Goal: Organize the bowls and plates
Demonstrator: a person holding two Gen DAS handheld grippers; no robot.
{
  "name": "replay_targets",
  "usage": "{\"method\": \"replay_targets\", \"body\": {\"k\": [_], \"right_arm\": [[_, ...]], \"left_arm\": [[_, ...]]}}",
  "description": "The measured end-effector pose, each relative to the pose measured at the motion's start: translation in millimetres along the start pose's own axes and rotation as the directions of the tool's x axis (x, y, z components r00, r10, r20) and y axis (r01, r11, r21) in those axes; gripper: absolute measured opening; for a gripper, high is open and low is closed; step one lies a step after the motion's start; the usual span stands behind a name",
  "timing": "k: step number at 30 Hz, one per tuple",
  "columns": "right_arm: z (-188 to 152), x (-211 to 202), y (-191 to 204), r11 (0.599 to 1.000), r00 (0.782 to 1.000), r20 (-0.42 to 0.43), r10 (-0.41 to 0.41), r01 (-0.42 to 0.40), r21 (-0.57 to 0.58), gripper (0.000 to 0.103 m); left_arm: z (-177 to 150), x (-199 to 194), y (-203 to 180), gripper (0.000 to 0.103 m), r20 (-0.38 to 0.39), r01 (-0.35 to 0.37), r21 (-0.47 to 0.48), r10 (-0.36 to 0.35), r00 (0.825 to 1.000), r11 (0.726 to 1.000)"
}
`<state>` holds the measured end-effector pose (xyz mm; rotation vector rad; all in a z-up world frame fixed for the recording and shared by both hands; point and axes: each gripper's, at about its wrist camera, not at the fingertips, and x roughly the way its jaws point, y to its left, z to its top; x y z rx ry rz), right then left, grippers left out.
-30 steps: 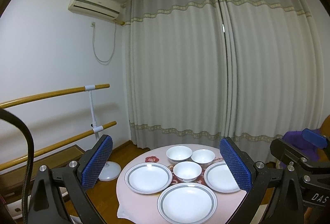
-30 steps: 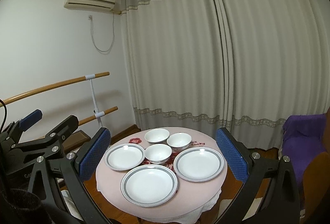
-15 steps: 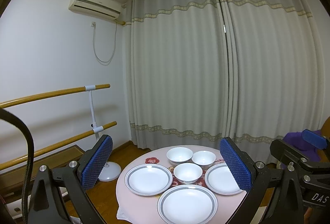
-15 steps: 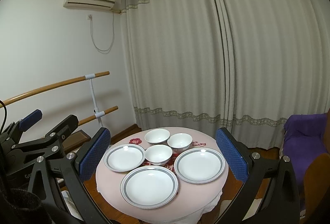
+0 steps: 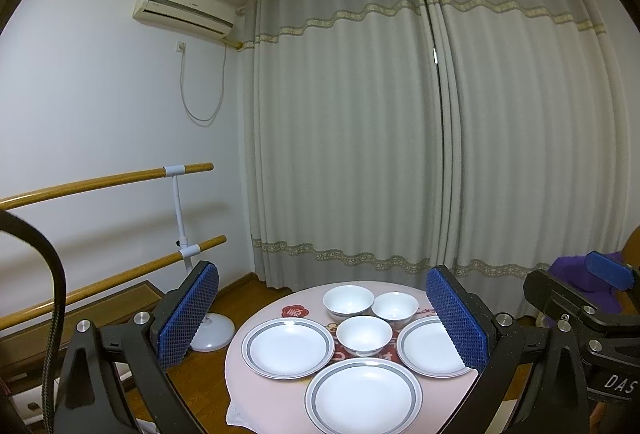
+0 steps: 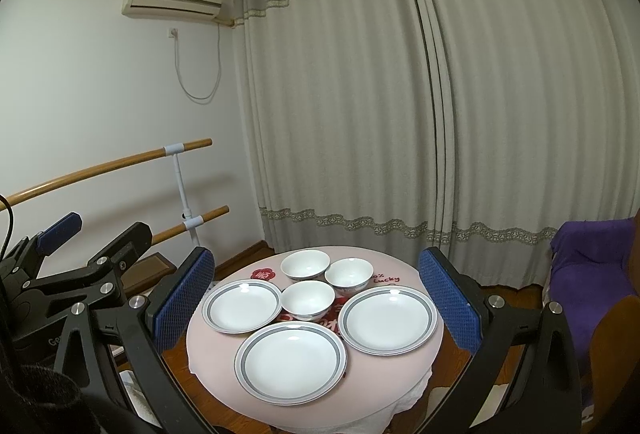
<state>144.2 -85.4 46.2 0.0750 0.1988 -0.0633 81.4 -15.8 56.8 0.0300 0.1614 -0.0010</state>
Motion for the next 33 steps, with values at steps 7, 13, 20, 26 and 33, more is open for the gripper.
{"method": "replay_targets", "body": {"k": [7, 13, 20, 26, 33], "right_arm": [[-2.8, 0.8, 1.5, 1.000, 1.000, -0.004, 0.002, -0.002, 0.007, 0.103], [-2.8, 0.9, 1.6, 1.000, 1.000, -0.005, 0.002, -0.002, 0.007, 0.103], [-3.9, 2.8, 1.7, 1.000, 1.000, -0.011, 0.000, 0.000, 0.010, 0.103], [-6.1, 11.1, 0.2, 1.000, 1.000, -0.029, 0.000, 0.000, 0.016, 0.103], [-18.4, 30.4, -3.6, 1.000, 0.999, -0.049, 0.009, -0.007, 0.029, 0.103]], "left_arm": [[0.4, 0.1, -0.1, 0.102, -0.002, 0.001, -0.002, -0.001, 1.000, 1.000], [0.6, 0.1, -0.2, 0.102, -0.003, 0.000, -0.002, 0.000, 1.000, 1.000], [2.0, 5.0, 0.7, 0.102, -0.017, -0.002, -0.003, 0.002, 1.000, 1.000], [1.9, 14.3, -1.2, 0.102, -0.041, -0.003, 0.003, 0.003, 0.999, 1.000], [-7.6, 41.6, 4.1, 0.102, -0.089, 0.030, -0.012, -0.031, 0.995, 0.999]]}}
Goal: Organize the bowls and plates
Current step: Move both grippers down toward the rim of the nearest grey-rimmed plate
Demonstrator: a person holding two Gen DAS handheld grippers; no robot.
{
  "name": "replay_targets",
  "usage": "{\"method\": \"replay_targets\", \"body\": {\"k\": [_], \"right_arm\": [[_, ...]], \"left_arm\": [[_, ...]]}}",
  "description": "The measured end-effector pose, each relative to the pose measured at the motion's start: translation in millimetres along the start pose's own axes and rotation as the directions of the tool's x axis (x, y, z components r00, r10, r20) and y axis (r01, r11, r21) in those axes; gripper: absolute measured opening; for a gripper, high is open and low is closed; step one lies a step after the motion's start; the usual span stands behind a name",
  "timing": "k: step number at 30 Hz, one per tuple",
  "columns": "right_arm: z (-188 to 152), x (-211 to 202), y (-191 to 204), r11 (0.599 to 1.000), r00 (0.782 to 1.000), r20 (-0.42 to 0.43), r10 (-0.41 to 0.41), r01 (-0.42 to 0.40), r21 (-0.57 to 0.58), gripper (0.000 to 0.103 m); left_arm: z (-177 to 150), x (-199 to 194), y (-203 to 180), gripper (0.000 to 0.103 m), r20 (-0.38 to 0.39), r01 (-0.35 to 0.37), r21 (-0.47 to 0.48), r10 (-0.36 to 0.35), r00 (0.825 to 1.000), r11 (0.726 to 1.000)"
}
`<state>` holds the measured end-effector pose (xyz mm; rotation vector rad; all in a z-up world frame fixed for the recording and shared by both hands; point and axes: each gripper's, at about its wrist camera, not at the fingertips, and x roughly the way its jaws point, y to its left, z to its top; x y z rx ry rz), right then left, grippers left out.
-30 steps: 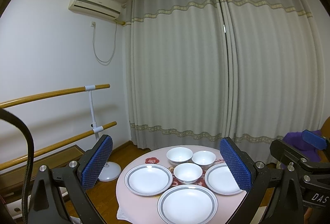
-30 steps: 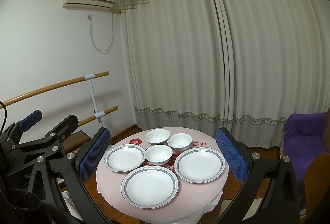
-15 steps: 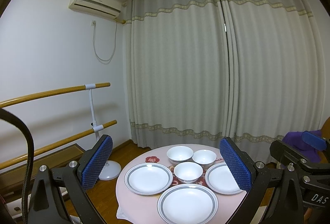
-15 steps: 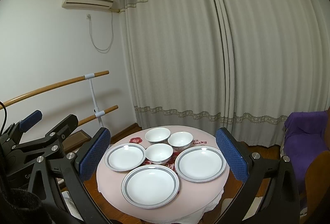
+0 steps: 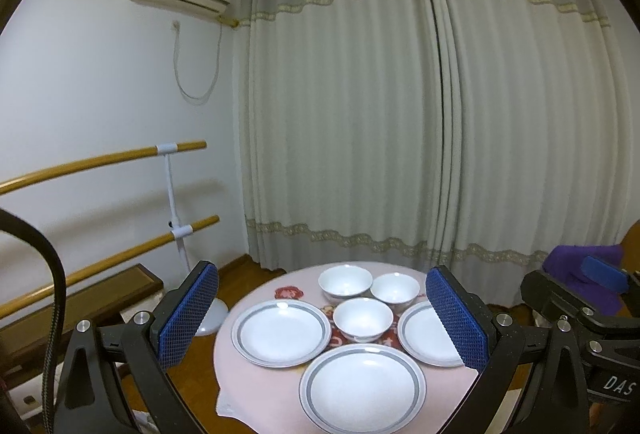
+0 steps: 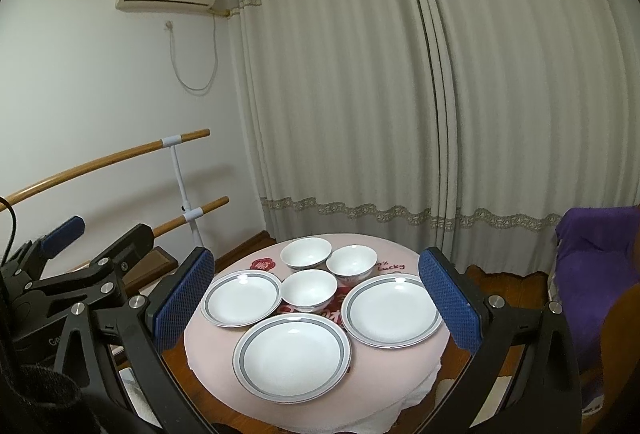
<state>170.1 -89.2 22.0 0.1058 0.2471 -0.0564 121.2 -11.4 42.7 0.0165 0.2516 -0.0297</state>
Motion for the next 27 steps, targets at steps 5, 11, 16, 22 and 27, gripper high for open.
{"method": "replay_targets", "body": {"k": [5, 11, 16, 22, 27], "right_arm": [[-18.6, 30.7, -5.6, 1.000, 0.996, -0.079, 0.030, -0.030, 0.006, 0.103], [-58.6, 83.5, -25.3, 0.997, 0.969, -0.245, 0.041, -0.022, 0.079, 0.103], [-99.2, 123.3, -43.8, 0.991, 0.927, -0.372, 0.043, 0.008, 0.134, 0.103], [-141.8, 159.6, -55.6, 0.984, 0.880, -0.468, 0.082, 0.003, 0.178, 0.103], [-168.0, 183.8, -64.2, 0.974, 0.845, -0.521, 0.123, -0.003, 0.225, 0.096]], "left_arm": [[-17.0, 37.9, 8.1, 0.102, -0.106, 0.031, 0.012, -0.030, 0.994, 0.999], [-48.3, 91.6, 19.0, 0.102, -0.269, 0.061, 0.030, -0.051, 0.962, 0.998], [-76.5, 142.2, 31.9, 0.101, -0.444, 0.094, -0.017, -0.092, 0.891, 0.995], [-82.6, 190.4, 51.6, 0.101, -0.545, 0.087, -0.077, -0.115, 0.831, 0.993], [-94.5, 228.5, 56.7, 0.102, -0.601, 0.052, -0.053, -0.074, 0.796, 0.997]]}}
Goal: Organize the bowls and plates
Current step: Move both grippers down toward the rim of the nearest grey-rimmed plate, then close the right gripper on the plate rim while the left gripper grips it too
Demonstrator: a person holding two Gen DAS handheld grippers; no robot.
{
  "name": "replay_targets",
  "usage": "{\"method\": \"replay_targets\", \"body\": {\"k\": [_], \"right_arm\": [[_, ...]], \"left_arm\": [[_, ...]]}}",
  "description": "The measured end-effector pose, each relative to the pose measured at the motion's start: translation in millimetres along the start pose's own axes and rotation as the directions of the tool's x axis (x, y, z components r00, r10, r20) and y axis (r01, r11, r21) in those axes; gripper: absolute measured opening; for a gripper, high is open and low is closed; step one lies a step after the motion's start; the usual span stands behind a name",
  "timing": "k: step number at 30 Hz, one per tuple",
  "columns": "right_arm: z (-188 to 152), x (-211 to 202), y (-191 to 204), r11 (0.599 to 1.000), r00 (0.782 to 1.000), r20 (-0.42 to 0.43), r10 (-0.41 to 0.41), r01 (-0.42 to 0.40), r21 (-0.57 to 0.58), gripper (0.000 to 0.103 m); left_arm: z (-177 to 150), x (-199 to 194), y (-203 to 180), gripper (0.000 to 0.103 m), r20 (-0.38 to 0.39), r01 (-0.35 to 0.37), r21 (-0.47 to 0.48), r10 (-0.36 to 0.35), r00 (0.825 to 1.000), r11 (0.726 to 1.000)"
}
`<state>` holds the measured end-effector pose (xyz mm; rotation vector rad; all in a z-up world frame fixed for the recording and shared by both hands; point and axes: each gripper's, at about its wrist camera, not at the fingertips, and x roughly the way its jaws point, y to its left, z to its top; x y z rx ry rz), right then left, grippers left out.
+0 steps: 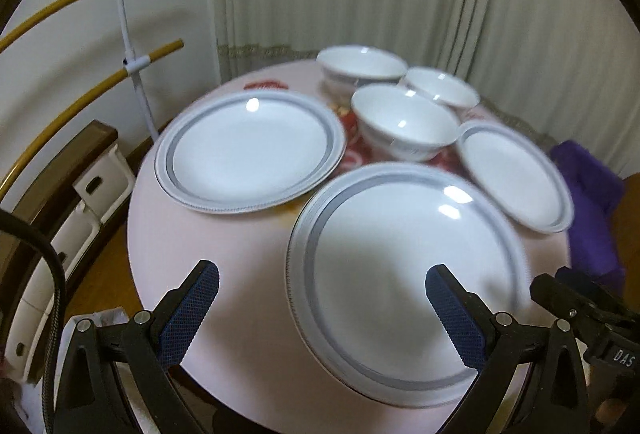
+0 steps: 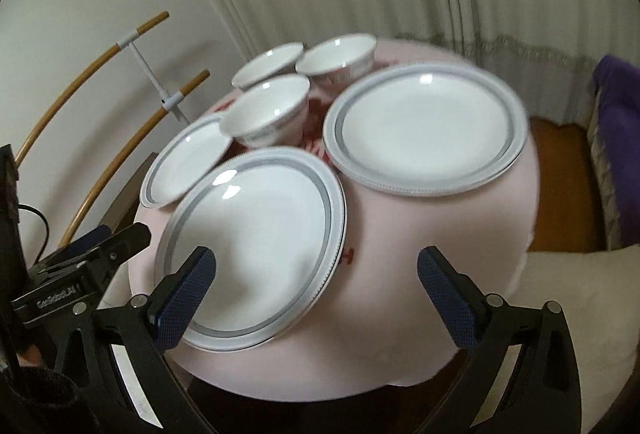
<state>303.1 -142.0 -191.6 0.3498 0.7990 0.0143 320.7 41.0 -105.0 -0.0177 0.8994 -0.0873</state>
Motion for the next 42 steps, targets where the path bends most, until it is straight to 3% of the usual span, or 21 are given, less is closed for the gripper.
{"method": "replay_targets", "body": {"k": [4, 11, 19, 36, 39, 42], "right_arm": [[-1.4, 22.6, -6.3, 1.000, 0.998, -0.054, 0.016, -0.015, 0.020, 0.075], [3.8, 37.2, -10.6, 0.999, 0.997, -0.064, 0.048, -0.047, 0.023, 0.059], [6.3, 46.0, -13.0, 0.997, 0.996, -0.061, 0.072, -0.070, 0.037, 0.024], [4.3, 50.2, -17.4, 0.993, 0.993, -0.045, 0.112, -0.111, 0.036, 0.021], [5.3, 50.8, -17.6, 0.993, 0.992, -0.050, 0.112, -0.110, 0.038, 0.021], [6.3, 51.6, -17.8, 0.993, 0.992, -0.060, 0.114, -0.111, 0.041, 0.021]], "left_arm": [[9.2, 26.6, 6.6, 0.100, -0.060, 0.014, -0.019, -0.016, 0.998, 1.000], [15.3, 63.4, 12.8, 0.100, -0.098, -0.011, -0.039, 0.007, 0.995, 0.999], [9.4, 90.7, 2.7, 0.100, -0.114, -0.024, -0.044, 0.019, 0.993, 0.999], [8.4, 103.7, 8.3, 0.102, -0.191, -0.031, -0.055, 0.020, 0.981, 0.998], [7.6, 102.6, 11.8, 0.099, -0.186, -0.022, -0.067, 0.009, 0.982, 0.998], [9.3, 98.9, 18.0, 0.084, -0.175, -0.018, -0.096, 0.001, 0.985, 0.995]]}}
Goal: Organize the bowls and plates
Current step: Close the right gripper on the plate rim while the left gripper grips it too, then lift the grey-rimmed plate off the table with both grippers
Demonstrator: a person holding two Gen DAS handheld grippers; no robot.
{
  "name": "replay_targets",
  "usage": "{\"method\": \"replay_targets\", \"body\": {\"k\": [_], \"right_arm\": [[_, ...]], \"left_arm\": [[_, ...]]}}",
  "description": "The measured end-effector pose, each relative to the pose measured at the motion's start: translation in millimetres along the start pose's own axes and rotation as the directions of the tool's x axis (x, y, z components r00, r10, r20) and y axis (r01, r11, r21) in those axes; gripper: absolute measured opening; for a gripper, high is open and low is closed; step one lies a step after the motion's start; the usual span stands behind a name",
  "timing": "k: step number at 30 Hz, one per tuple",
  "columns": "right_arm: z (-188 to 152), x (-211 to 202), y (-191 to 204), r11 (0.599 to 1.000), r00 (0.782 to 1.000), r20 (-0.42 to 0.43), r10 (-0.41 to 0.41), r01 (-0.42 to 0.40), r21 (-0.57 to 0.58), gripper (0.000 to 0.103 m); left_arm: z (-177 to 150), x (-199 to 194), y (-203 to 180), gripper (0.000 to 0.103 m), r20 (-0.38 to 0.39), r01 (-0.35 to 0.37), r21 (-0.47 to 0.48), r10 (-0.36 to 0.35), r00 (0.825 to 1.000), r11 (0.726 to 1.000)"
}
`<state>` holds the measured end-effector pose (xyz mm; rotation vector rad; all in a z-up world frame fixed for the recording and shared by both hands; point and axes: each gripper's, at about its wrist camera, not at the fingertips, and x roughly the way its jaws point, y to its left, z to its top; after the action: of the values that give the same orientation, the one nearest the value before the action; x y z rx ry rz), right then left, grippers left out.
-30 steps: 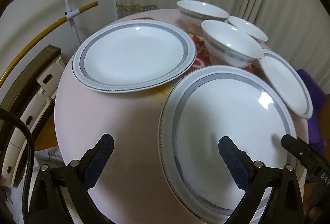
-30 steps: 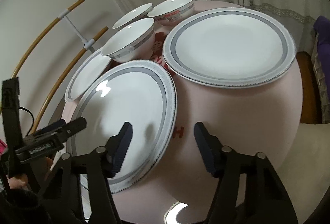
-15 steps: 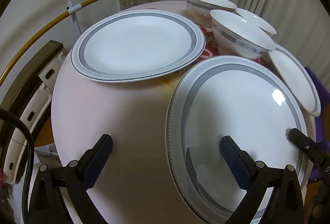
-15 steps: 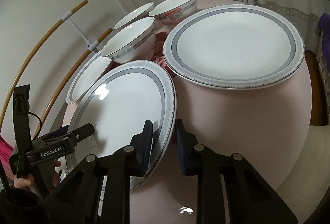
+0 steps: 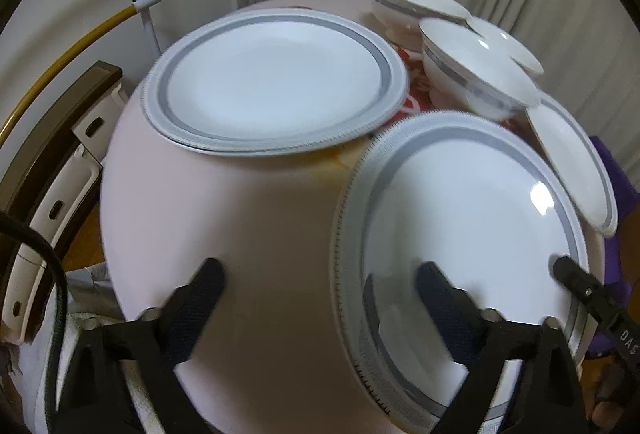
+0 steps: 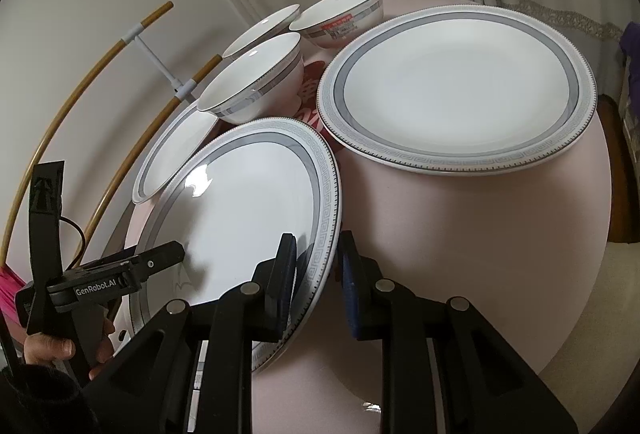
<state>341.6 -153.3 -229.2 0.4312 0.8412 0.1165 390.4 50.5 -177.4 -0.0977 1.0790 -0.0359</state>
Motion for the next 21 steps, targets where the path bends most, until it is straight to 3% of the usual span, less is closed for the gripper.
{"method": "replay_targets", "body": {"k": [3, 4, 12, 21], "right_arm": [[1.6, 1.0, -0.3, 1.000, 1.000, -0.013, 0.001, -0.001, -0.001, 0.021], [1.9, 1.2, -0.7, 1.000, 1.000, -0.013, 0.003, -0.003, 0.002, 0.021], [0.7, 0.4, 1.5, 1.000, 1.000, -0.010, -0.014, 0.014, 0.018, 0.020], [-4.4, -0.2, 8.9, 0.998, 0.999, 0.005, -0.052, 0.052, 0.033, 0.018]], "left_arm": [[0.3, -2.8, 8.5, 0.079, -0.002, 0.037, -0.031, -0.037, 0.999, 0.999], [-0.3, -4.2, 9.6, 0.072, 0.001, 0.034, -0.032, -0.034, 0.999, 0.999], [-5.2, -9.5, 6.9, 0.059, 0.010, 0.073, 0.005, -0.073, 0.997, 0.997], [-7.0, -14.9, 14.8, 0.030, 0.019, 0.182, 0.030, -0.183, 0.983, 0.983]]}}
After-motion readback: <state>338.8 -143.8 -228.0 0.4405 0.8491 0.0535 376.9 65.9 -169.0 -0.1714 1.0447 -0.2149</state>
